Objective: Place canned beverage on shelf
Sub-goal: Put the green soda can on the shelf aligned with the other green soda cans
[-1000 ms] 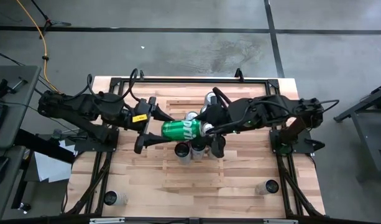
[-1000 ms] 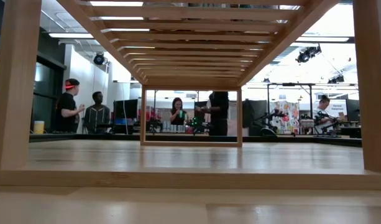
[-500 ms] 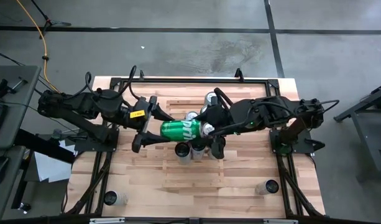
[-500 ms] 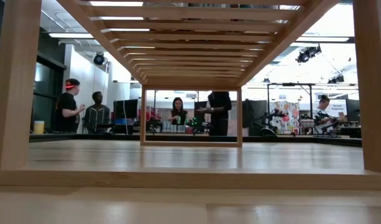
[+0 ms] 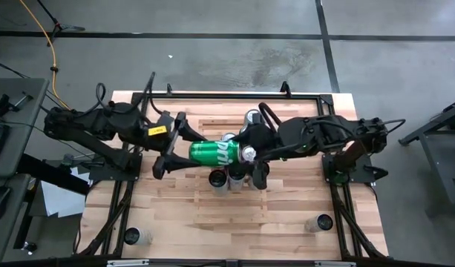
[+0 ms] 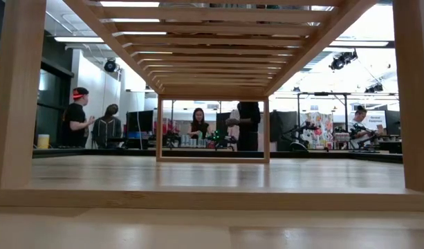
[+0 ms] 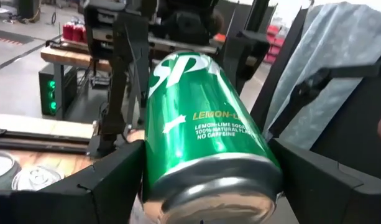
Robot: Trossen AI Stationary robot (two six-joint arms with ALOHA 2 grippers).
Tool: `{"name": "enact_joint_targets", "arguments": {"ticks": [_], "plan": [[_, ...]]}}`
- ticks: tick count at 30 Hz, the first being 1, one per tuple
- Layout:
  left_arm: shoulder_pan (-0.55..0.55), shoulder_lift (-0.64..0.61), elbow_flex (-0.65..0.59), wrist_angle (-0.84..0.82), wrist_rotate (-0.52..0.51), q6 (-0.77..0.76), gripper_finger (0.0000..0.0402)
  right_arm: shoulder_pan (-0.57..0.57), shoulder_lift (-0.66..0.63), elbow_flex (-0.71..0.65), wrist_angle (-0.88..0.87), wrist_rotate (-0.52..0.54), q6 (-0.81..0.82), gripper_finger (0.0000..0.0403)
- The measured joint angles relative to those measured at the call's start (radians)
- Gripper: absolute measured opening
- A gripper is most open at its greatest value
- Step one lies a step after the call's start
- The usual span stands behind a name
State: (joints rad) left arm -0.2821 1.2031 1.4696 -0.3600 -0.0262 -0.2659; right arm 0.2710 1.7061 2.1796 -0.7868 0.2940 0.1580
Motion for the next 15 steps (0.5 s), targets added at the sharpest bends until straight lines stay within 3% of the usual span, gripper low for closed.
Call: {"name": "enact_joint_targets", "arguments": {"ticks": [3, 8, 15], "plan": [[-0.002, -0.010, -0.001, 0.011, -0.034, 0.022, 0.0326, -0.001, 0.000, 0.000, 0.027, -0.004, -0.017, 0.0283], [-0.005, -0.009, 0.001, -0.001, -0.213, 0.023, 0.0326, -0.006, 0.003, 0.000, 0.036, 0.018, -0.026, 0.0283], [-0.004, -0.007, -0.001, 0.007, -0.250, 0.024, 0.0326, -0.006, 0.003, 0.000, 0.026, 0.013, -0.026, 0.0283]]}}
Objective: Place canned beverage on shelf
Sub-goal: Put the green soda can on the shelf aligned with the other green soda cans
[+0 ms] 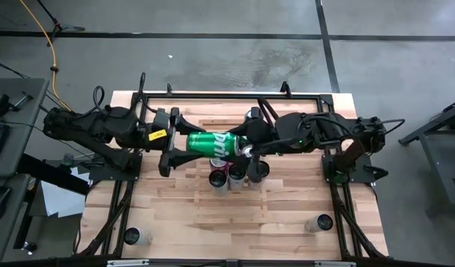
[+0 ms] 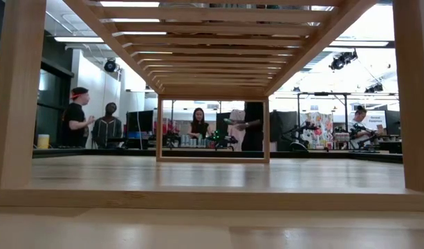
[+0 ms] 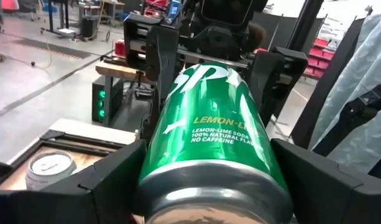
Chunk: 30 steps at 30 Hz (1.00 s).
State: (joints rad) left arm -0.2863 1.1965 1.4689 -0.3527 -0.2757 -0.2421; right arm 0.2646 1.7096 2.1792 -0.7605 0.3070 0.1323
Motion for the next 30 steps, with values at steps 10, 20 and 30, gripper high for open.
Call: {"name": "enact_joint_targets", "arguments": {"ticks": [10, 20, 30], "plan": [[0.003, 0.001, 0.000, 0.022, 0.006, 0.046, 0.0337, 0.000, 0.003, 0.000, 0.016, -0.016, 0.001, 0.0283], [0.004, 0.019, 0.000, 0.011, 0.033, 0.132, 0.0390, 0.002, 0.004, -0.002, 0.016, -0.027, -0.001, 0.0283], [0.004, 0.016, 0.000, 0.010, 0.032, 0.069, 0.0390, 0.002, 0.003, -0.002, 0.025, -0.027, -0.002, 0.0283]]}}
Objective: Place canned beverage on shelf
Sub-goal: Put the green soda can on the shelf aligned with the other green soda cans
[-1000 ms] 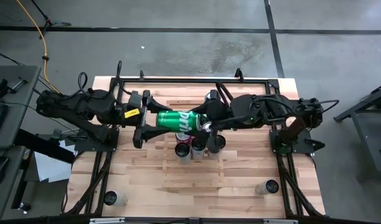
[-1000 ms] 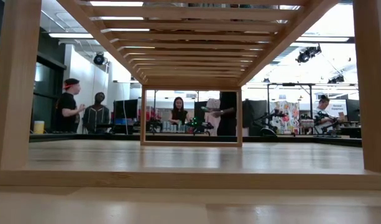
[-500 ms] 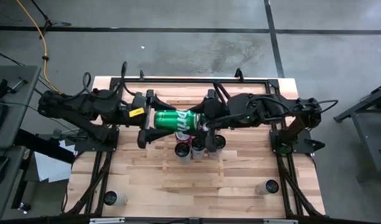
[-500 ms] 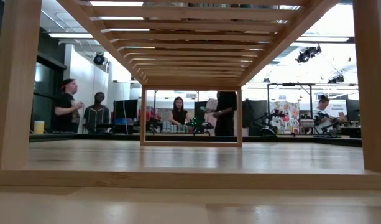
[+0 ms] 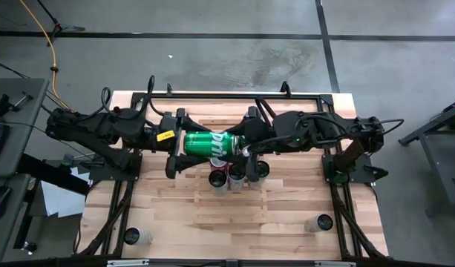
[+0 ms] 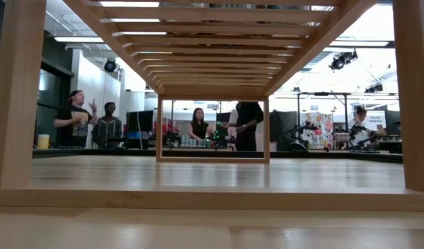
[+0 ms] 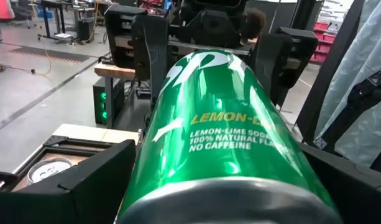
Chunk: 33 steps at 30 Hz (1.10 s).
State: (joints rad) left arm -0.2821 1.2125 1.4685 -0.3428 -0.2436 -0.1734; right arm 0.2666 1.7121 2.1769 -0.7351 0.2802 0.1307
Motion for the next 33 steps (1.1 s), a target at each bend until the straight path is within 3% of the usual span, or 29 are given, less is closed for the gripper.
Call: {"name": "enact_joint_targets", "arguments": {"ticks": [10, 13, 18, 23, 29, 33], "plan": [[0.000, -0.001, 0.000, 0.002, 0.024, 0.019, 0.0381, 0.001, -0.001, 0.000, 0.005, 0.000, 0.000, 0.0283], [0.000, -0.001, 0.000, 0.002, 0.024, 0.019, 0.0356, 0.001, -0.002, 0.000, 0.004, 0.000, 0.000, 0.0283], [0.000, -0.001, 0.000, 0.001, 0.026, 0.018, 0.0280, 0.001, -0.003, 0.000, 0.003, 0.000, 0.004, 0.0283], [0.000, -0.002, 0.000, -0.002, 0.027, 0.018, 0.0280, 0.001, -0.003, 0.000, 0.001, 0.000, 0.007, 0.0283], [0.000, -0.033, -0.001, -0.088, 0.015, 0.021, 0.0280, 0.001, -0.019, 0.003, 0.002, 0.004, 0.030, 0.0383], [0.000, -0.092, -0.001, -0.169, -0.039, 0.006, 0.0280, 0.001, -0.037, 0.004, -0.046, 0.015, 0.047, 0.0360]]}}
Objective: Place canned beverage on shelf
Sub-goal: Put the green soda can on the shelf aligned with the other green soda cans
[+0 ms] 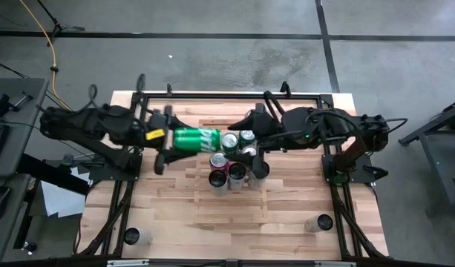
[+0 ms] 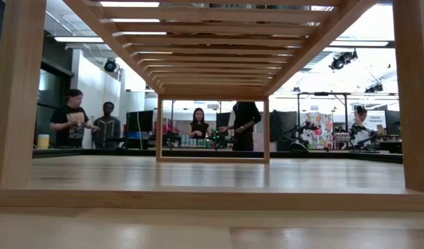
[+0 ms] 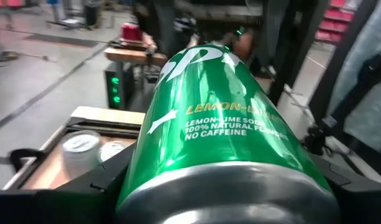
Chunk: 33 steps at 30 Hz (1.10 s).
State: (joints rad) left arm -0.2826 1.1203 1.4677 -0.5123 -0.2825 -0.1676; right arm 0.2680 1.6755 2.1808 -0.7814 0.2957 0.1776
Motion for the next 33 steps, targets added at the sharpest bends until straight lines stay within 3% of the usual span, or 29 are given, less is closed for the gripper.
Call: {"name": "enact_joint_targets", "arguments": {"ticks": [7, 11, 16, 21, 24, 28, 33], "plan": [[-0.001, -0.113, 0.000, -0.065, -0.085, -0.011, 0.0280, 0.000, -0.032, 0.000, -0.151, 0.035, 0.056, 0.0340], [-0.003, -0.178, -0.073, 0.015, -0.097, 0.002, 0.0280, 0.000, -0.028, -0.002, -0.285, 0.072, 0.119, 0.0340], [-0.003, -0.258, -0.296, 0.270, -0.097, 0.004, 0.0280, 0.000, -0.007, -0.003, -0.374, 0.144, 0.157, 0.0341], [-0.003, -0.301, -0.587, 0.772, -0.097, -0.002, 0.0280, -0.018, 0.034, -0.004, -0.368, 0.156, 0.156, 0.0341], [0.001, -0.293, -0.736, 1.118, -0.098, 0.013, 0.0280, -0.044, 0.073, -0.004, -0.305, 0.122, 0.129, 0.0341], [0.002, -0.259, -0.853, 1.480, -0.131, 0.014, 0.0280, -0.088, 0.114, -0.004, -0.060, 0.047, 0.062, 0.0342], [0.002, -0.219, -0.879, 1.603, -0.141, 0.014, 0.0280, -0.141, 0.129, -0.004, 0.314, -0.056, 0.056, 0.0342]]}}
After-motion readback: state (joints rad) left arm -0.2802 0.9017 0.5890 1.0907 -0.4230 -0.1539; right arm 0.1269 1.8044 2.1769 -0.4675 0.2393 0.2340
